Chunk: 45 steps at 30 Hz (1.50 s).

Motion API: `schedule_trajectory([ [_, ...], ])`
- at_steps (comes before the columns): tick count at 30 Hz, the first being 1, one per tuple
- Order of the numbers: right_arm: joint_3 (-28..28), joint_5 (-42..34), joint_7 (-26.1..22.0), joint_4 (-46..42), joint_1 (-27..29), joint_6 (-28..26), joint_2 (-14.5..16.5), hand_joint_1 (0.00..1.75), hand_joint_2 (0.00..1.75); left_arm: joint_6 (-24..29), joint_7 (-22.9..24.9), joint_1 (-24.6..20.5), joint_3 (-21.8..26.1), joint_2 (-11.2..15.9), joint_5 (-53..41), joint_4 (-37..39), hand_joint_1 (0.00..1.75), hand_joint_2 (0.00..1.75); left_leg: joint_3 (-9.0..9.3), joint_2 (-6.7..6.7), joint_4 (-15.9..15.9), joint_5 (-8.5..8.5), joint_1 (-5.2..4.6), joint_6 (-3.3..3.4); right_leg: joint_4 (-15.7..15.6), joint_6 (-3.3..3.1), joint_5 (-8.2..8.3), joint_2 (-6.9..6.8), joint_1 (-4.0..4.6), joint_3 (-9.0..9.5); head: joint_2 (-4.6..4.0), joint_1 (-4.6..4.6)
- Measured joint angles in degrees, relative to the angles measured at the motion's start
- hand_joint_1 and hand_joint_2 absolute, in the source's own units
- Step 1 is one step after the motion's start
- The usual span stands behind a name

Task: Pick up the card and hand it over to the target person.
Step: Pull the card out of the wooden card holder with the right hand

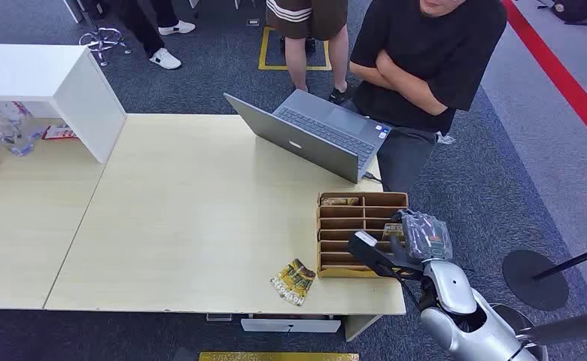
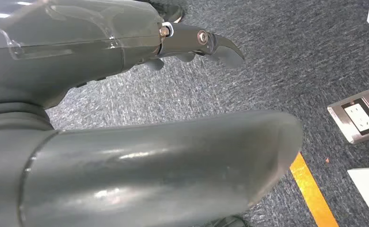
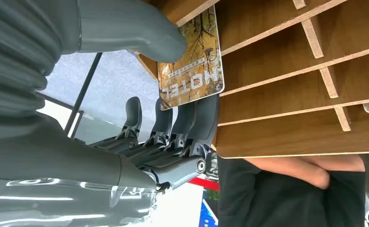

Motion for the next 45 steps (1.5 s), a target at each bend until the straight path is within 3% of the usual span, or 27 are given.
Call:
schedule_trajectory([
  [15,0.2,-0.1,0.0,-0.2,-0.2,0.2,0.1,1.09,1.75,0.1,0.0,0.1,0.1,0.0,0.0,0.1,0.00,0.00,0.02,0.00,0.0,0.00,0.01,0.00,0.0,0.00,0.00,-0.01,0.01,0.02,0.00,0.00],
  [36,0.7,-0.8,0.0,0.8,0.1,0.9,0.4,1.43,1.75,0.1,0.1,0.2,0.2,0.0,-0.2,0.1,0.00,0.00,0.05,-0.01,-0.1,0.04,0.02,0.00,-0.1,-0.01,0.05,-0.01,0.02,0.05,0.00,0.00],
  [45,1.5,3.0,-0.4,-5.3,-1.0,3.0,-2.0,1.53,1.75,0.1,-0.2,0.2,0.5,0.0,-0.2,0.1,0.00,0.00,0.00,0.02,0.0,0.02,-0.01,0.01,0.0,-0.01,0.03,0.02,-0.01,-0.01,0.00,0.00],
])
